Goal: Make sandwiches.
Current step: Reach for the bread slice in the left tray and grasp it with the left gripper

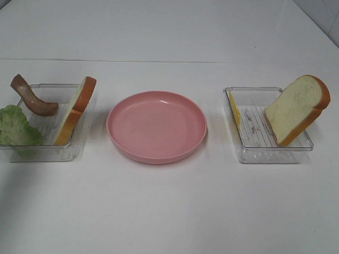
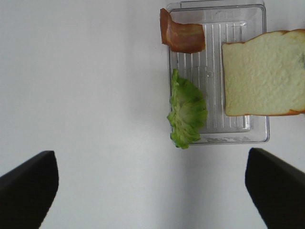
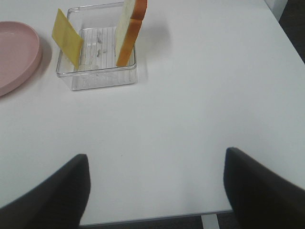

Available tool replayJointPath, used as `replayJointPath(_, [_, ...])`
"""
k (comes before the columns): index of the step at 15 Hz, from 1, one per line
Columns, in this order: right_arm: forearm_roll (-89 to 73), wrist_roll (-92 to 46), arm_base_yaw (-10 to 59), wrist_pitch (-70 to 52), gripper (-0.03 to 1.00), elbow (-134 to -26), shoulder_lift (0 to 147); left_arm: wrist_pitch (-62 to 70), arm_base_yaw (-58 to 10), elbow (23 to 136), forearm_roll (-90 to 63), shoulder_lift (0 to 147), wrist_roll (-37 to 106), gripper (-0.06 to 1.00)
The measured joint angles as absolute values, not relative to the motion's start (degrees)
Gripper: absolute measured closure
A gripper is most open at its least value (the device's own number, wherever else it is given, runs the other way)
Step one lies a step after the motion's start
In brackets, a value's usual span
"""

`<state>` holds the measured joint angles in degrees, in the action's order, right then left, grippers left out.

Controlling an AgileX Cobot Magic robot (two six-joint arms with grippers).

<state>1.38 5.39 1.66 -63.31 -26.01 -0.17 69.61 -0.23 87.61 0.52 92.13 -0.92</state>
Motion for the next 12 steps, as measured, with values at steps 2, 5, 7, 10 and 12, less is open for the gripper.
replayJointPath(2, [1.4,5.4,1.7,-63.3,0.21,-26.0,-0.2,69.6,-4.9,90.1,0.6,95.3,-2.8,-0.04])
replayJointPath(5, [1.4,5.4,1.7,-63.3,0.21,-26.0,-0.2,69.6,-15.2,95.9,0.6,102.3,-8.6,-0.04])
replayJointPath(7, [1.4,5.4,1.7,-63.3,0.21,-26.0,-0.2,69.5,-19.9,98.4,0.6,107.3,-12.3,-0.04])
replayJointPath(10, [1.4,5.4,1.7,-63.3,0.21,-26.0,-0.2,69.5,-22.2,99.1,1.2,113.4,-16.3,-0.04])
replayJointPath(12, [1.4,5.4,1.7,-63.3,0.21,-26.0,-0.2,69.6,-23.0,100.8,3.0,116.8,-17.9,-0.04])
